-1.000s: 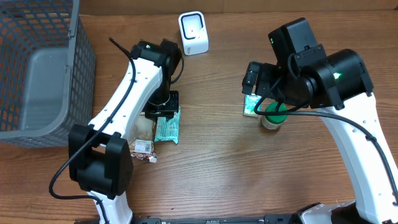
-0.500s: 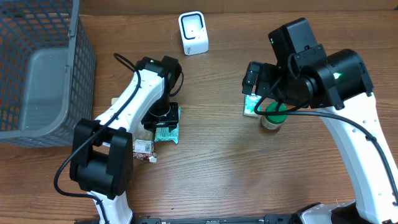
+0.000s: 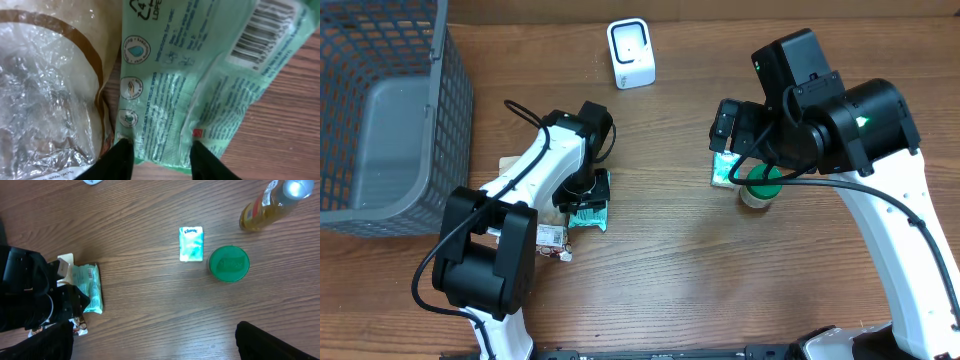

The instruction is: Scan the item barcode

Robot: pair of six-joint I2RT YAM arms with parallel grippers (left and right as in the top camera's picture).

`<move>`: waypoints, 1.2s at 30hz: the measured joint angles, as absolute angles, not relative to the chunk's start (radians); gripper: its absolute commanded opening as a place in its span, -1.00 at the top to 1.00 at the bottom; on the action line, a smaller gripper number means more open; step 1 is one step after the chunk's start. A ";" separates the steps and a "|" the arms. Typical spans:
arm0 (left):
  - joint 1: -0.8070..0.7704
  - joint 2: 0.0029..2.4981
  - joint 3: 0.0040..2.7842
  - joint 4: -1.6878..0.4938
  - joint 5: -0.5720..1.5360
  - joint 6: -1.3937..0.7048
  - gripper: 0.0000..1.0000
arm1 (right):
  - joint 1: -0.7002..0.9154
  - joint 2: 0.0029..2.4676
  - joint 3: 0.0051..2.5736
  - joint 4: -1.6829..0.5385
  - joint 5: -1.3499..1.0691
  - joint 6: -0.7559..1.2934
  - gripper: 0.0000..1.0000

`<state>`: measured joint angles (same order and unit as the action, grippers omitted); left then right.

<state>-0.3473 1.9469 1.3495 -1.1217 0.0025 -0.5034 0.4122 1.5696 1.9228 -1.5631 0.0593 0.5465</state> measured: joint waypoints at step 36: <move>-0.373 1.931 1.277 -0.759 0.056 -0.415 0.40 | 0.412 1.570 1.923 -1.563 0.059 0.546 -1.00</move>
